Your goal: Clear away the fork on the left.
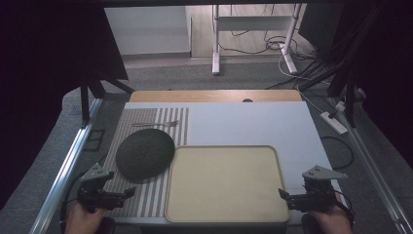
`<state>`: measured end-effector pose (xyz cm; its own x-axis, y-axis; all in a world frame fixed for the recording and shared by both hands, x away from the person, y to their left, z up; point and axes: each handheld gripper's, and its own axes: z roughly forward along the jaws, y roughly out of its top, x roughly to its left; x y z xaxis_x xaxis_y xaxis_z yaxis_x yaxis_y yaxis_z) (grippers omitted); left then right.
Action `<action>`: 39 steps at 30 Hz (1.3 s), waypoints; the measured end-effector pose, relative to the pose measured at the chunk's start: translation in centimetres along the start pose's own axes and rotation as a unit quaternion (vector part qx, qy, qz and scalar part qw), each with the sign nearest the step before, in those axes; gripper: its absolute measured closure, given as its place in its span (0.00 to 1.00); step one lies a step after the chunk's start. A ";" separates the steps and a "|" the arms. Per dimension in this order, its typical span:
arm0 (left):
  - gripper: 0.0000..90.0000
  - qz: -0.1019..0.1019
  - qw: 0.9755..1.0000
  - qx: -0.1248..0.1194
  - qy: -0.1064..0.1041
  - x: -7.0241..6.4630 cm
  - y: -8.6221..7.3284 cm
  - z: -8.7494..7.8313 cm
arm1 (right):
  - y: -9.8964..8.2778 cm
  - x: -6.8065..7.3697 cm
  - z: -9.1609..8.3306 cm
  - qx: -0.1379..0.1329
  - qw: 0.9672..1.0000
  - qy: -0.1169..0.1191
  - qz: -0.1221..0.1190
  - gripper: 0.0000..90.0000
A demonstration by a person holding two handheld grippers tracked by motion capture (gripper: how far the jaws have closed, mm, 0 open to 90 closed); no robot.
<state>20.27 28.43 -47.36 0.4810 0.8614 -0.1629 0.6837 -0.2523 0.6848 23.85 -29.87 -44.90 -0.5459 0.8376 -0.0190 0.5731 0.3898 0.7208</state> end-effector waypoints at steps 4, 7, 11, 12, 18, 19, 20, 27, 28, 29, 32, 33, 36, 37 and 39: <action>0.00 -0.006 1.000 -0.003 -0.012 0.3 0.2 0.2 | 0.0 0.0 0.0 0.001 1.000 0.000 0.000 0.01; 0.00 -0.013 1.000 -0.008 -0.025 0.5 0.3 0.5 | 0.0 0.0 0.0 0.001 1.000 0.000 -0.001 0.01; 0.00 -0.002 1.000 -0.006 -0.029 0.6 0.8 1.2 | 0.0 0.0 0.0 0.002 1.000 -0.001 0.000 0.01; 0.00 0.000 1.000 -0.008 -0.030 0.6 0.9 1.3 | 0.0 0.0 0.0 0.002 1.000 -0.002 0.002 0.01; 0.00 0.000 0.999 -0.015 -0.036 0.9 1.6 2.1 | 0.0 -0.1 0.0 0.001 1.000 -0.002 0.006 0.01; 0.00 0.000 0.999 -0.015 -0.035 0.9 1.7 2.2 | 0.0 -0.1 0.0 0.001 1.000 -0.002 0.006 0.01; 0.00 0.000 0.999 -0.017 -0.034 1.0 1.7 2.3 | 0.0 -0.1 0.0 0.002 1.000 -0.002 0.005 0.01; 0.00 0.006 0.999 -0.009 -0.030 1.4 2.1 2.9 | 0.0 -0.1 0.0 0.002 1.000 -0.003 0.005 0.01; 0.00 0.006 0.999 -0.008 -0.031 1.5 2.2 3.0 | 0.0 -0.1 0.0 0.003 1.000 -0.003 0.005 0.01; 0.00 0.008 0.999 -0.007 -0.033 1.6 2.3 3.1 | 0.0 -0.1 0.0 0.004 1.000 -0.003 0.004 0.01; 0.00 0.013 0.999 -0.007 -0.030 1.9 2.8 3.6 | 0.0 0.0 0.1 0.005 1.000 -0.003 0.003 0.01; 0.00 0.012 0.999 -0.006 -0.029 2.0 2.9 3.8 | 0.0 0.0 0.1 0.005 1.000 -0.003 0.003 0.01; 0.00 0.017 1.000 -0.003 -0.026 2.4 3.4 4.3 | 0.0 0.0 0.1 0.005 1.000 -0.002 0.002 0.01; 0.00 0.017 1.000 -0.002 -0.024 2.5 3.6 4.4 | 0.0 0.0 0.1 0.005 1.000 -0.002 0.002 0.01; 0.00 0.021 1.000 0.001 -0.022 2.7 3.9 4.8 | 0.0 0.0 0.1 0.006 1.000 -0.002 0.001 0.01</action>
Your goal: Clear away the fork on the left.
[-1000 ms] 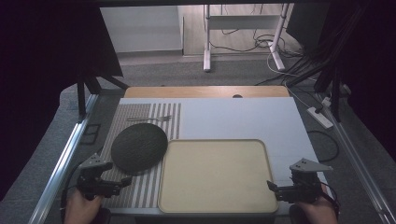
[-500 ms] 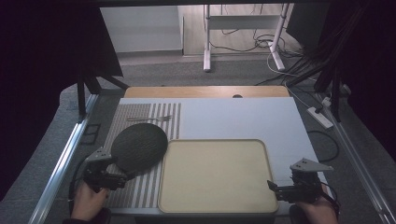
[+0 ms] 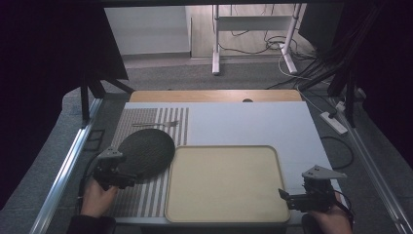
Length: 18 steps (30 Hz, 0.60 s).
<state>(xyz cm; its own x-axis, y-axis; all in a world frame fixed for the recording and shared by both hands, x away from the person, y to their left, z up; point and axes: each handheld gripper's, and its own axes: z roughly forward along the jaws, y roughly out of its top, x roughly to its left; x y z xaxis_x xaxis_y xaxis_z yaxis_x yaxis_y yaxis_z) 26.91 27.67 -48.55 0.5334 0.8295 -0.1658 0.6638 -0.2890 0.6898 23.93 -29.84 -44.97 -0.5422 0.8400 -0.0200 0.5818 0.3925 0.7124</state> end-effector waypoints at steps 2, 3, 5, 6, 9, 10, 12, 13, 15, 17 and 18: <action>0.00 0.002 1.000 -0.001 -0.002 0.4 0.4 0.4 | 0.0 0.0 0.0 0.001 1.000 0.000 0.000 0.01; 0.00 0.001 1.000 -0.001 -0.002 0.5 0.5 0.5 | 0.0 0.0 0.0 0.001 1.000 0.000 -0.001 0.01; 0.00 0.001 1.000 -0.001 -0.001 0.8 0.8 0.8 | 0.0 0.0 0.0 0.001 1.000 0.000 -0.001 0.01; 0.00 0.002 1.000 0.000 0.000 0.9 1.0 0.9 | 0.0 0.0 0.0 0.002 1.000 0.000 -0.002 0.01; 0.00 0.001 1.000 0.005 0.003 1.3 1.5 1.4 | 0.0 0.0 0.0 0.004 1.000 0.000 -0.004 0.01; 0.00 0.001 1.000 0.006 0.003 1.4 1.6 1.6 | 0.0 0.0 0.0 0.004 1.000 0.000 -0.004 0.01; 0.00 -0.002 1.000 0.010 0.004 1.6 2.0 1.8 | 0.0 0.0 0.1 0.005 1.000 0.000 -0.004 0.01; 0.00 -0.004 1.000 0.012 0.008 1.7 2.3 2.0 | 0.0 0.0 0.1 0.005 1.000 0.001 -0.003 0.01; 0.00 -0.007 1.000 0.011 0.010 2.0 2.7 2.3 | 0.0 0.0 0.1 0.006 1.000 0.001 -0.004 0.01; 0.00 -0.011 1.000 0.012 0.008 2.3 3.0 2.6 | 0.0 0.1 0.1 0.007 1.000 0.002 -0.004 0.01; 0.00 -0.012 1.000 0.012 0.008 2.4 3.3 2.8 | 0.0 0.1 0.1 0.007 1.000 0.002 -0.004 0.01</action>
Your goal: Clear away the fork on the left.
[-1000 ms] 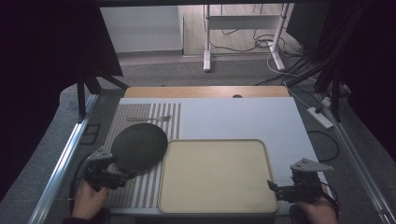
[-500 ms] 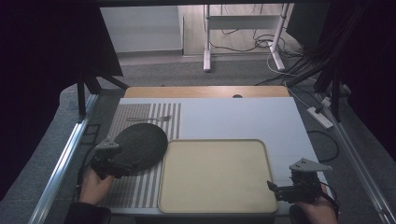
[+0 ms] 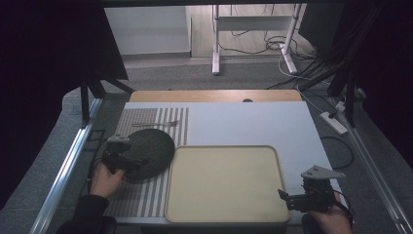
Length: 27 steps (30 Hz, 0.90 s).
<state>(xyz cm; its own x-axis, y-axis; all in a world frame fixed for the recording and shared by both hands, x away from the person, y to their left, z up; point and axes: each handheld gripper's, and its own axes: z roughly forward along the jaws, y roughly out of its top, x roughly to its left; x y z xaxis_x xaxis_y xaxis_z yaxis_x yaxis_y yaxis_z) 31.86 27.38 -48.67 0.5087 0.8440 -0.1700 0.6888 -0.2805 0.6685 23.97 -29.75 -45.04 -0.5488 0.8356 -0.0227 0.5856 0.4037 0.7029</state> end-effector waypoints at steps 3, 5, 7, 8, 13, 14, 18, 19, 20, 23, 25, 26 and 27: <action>0.00 0.002 1.000 0.006 0.001 0.4 0.8 0.8 | 0.0 0.0 0.0 0.002 1.000 0.000 0.000 0.01; 0.00 0.006 1.000 0.009 0.000 0.6 1.3 1.4 | 0.0 0.0 0.0 0.002 1.000 0.000 0.000 0.01; 0.00 0.005 1.000 0.013 -0.002 0.8 1.6 1.8 | 0.0 0.0 0.0 0.003 1.000 0.000 0.000 0.01; 0.00 0.003 1.000 0.013 -0.004 0.9 1.8 2.0 | 0.0 0.0 0.0 0.003 1.000 0.000 0.000 0.01; 0.00 0.003 1.000 0.010 -0.006 1.4 2.7 2.6 | 0.0 0.0 0.0 0.004 1.000 0.002 -0.001 0.01; 0.00 0.002 1.000 0.010 -0.006 1.5 2.9 2.7 | 0.0 0.0 0.1 0.004 1.000 0.002 -0.001 0.01; 0.00 -0.002 1.000 0.011 -0.007 2.1 3.6 3.2 | 0.0 0.0 0.1 0.005 1.000 0.003 -0.002 0.01; 0.00 -0.003 1.000 0.011 -0.006 2.3 3.8 3.3 | 0.0 0.0 0.1 0.005 1.000 0.003 -0.002 0.01; 0.00 -0.005 1.000 0.011 -0.005 2.4 3.9 3.5 | 0.0 0.0 0.1 0.006 1.000 0.003 -0.002 0.01; 0.00 -0.008 1.000 0.012 0.002 2.8 4.5 3.9 | 0.0 0.0 0.1 0.007 1.000 0.004 -0.002 0.01; 0.00 -0.011 1.000 0.013 0.007 3.1 5.0 4.3 | 0.0 0.0 0.1 0.007 1.000 0.004 -0.002 0.01; 0.00 -0.013 1.000 0.014 0.009 3.2 5.1 4.4 | 0.0 0.0 0.1 0.007 1.000 0.004 -0.002 0.01; 0.01 -0.015 1.000 0.015 0.012 3.4 5.3 4.6 | 0.0 0.0 0.1 0.007 1.000 0.004 -0.002 0.01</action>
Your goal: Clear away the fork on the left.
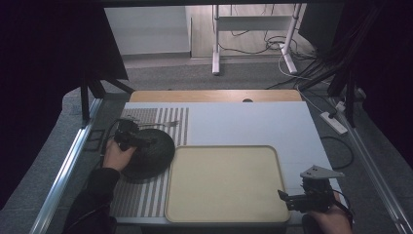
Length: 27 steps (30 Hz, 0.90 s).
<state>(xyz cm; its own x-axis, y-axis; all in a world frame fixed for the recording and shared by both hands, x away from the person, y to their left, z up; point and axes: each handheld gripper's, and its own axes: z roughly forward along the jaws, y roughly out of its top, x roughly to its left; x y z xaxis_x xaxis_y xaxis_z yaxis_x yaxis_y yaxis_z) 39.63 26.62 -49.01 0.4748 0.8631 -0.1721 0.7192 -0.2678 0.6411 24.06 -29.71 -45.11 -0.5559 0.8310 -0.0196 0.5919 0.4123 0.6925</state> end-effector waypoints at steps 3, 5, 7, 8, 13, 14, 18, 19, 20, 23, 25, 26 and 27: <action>0.01 -0.002 1.000 -0.001 0.003 0.4 0.6 0.3 | 0.0 0.0 0.0 0.000 1.000 0.000 0.000 0.01; 0.01 -0.005 1.000 -0.002 0.002 0.8 1.0 0.5 | 0.0 0.0 0.0 0.000 1.000 0.001 -0.001 0.01; 0.00 -0.010 1.000 -0.005 0.003 1.1 1.4 0.7 | 0.0 0.0 0.0 0.001 1.000 0.001 -0.001 0.01; 0.00 -0.013 1.000 -0.006 0.003 1.4 1.6 0.8 | 0.0 0.0 0.0 0.001 1.000 0.001 -0.001 0.01; 0.00 -0.024 1.000 -0.005 0.003 2.4 2.2 1.5 | 0.0 0.0 0.0 0.001 1.000 0.001 -0.002 0.01; 0.00 -0.026 1.000 -0.004 0.000 2.7 2.4 1.6 | 0.0 0.0 0.0 0.001 1.000 0.001 -0.002 0.01; 0.00 -0.033 0.999 -0.001 -0.001 3.4 3.1 2.3 | 0.0 0.0 0.0 0.002 1.000 0.001 -0.002 0.01; 0.00 -0.035 0.999 -0.001 0.003 3.5 3.2 2.4 | 0.0 0.0 0.0 0.002 1.000 0.002 -0.003 0.01; 0.00 -0.036 0.999 0.000 0.006 3.7 3.4 2.5 | 0.0 0.0 0.0 0.002 1.000 0.002 -0.003 0.01; 0.00 -0.042 0.999 0.001 0.007 4.2 3.8 3.1 | 0.0 0.0 0.1 0.003 1.000 0.002 -0.004 0.01; 0.00 -0.041 0.999 0.004 0.004 4.4 4.1 3.4 | 0.0 0.1 0.1 0.003 1.000 0.002 -0.005 0.01; 0.00 -0.041 0.999 0.005 0.008 4.6 4.3 3.6 | 0.0 0.1 0.1 0.003 1.000 0.002 -0.005 0.01; 0.00 -0.041 0.999 0.007 0.010 4.8 4.4 3.8 | 0.0 0.1 0.1 0.003 1.000 0.002 -0.005 0.01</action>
<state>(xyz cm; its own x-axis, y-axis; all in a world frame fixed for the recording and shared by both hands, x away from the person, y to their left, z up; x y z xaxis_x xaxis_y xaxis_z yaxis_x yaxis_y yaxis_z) 46.99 27.92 -49.83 0.4040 0.8904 -0.2095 0.7628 -0.2015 0.6144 24.05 -29.62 -45.16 -0.5637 0.8256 -0.0240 0.5901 0.4229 0.6877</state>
